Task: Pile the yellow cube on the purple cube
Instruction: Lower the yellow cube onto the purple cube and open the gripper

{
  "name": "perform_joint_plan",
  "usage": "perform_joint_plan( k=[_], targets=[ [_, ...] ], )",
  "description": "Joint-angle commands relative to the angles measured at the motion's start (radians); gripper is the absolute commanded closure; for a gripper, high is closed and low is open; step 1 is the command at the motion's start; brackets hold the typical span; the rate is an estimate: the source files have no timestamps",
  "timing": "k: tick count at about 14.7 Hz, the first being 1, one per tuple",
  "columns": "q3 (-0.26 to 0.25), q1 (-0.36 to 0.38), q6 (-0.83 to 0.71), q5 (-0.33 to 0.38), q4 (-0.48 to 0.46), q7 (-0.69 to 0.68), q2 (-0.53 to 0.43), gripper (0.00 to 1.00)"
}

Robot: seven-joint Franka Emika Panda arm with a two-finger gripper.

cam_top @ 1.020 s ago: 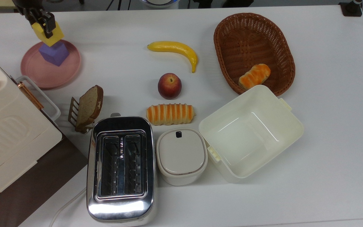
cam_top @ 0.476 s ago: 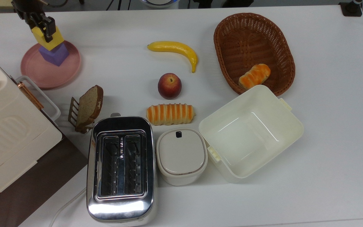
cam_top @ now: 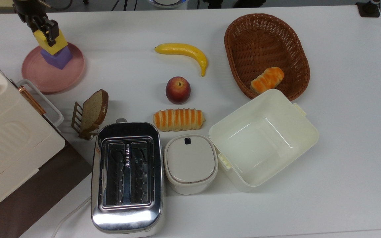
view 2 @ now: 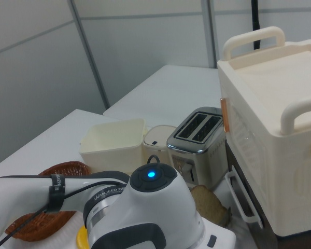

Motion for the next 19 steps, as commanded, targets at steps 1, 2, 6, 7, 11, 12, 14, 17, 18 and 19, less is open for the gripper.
perform_joint_plan(
  k=[1, 2, 6, 7, 11, 12, 14, 17, 18, 19],
  targets=[
    [-0.007, 0.006, 0.022, 0.027, 0.001, -0.038, 0.009, 0.65],
    [-0.006, 0.005, 0.022, 0.027, 0.001, -0.038, 0.009, 0.46],
    [-0.006, 0.002, 0.022, 0.03, 0.001, -0.033, 0.009, 0.0],
    [-0.007, 0.002, 0.02, 0.038, 0.001, -0.035, 0.009, 0.0],
    [-0.006, 0.006, 0.02, 0.044, 0.001, -0.026, 0.006, 0.0],
    [-0.004, 0.009, 0.019, 0.044, 0.002, -0.02, 0.001, 0.0],
    [-0.001, 0.011, 0.01, 0.044, 0.004, -0.007, -0.014, 0.0],
    [0.028, 0.015, -0.006, 0.044, 0.01, 0.072, -0.087, 0.0],
    [0.049, 0.022, -0.015, 0.041, 0.028, 0.098, -0.104, 0.0],
    [0.068, 0.04, -0.061, 0.039, 0.063, 0.127, -0.121, 0.0]
  ],
)
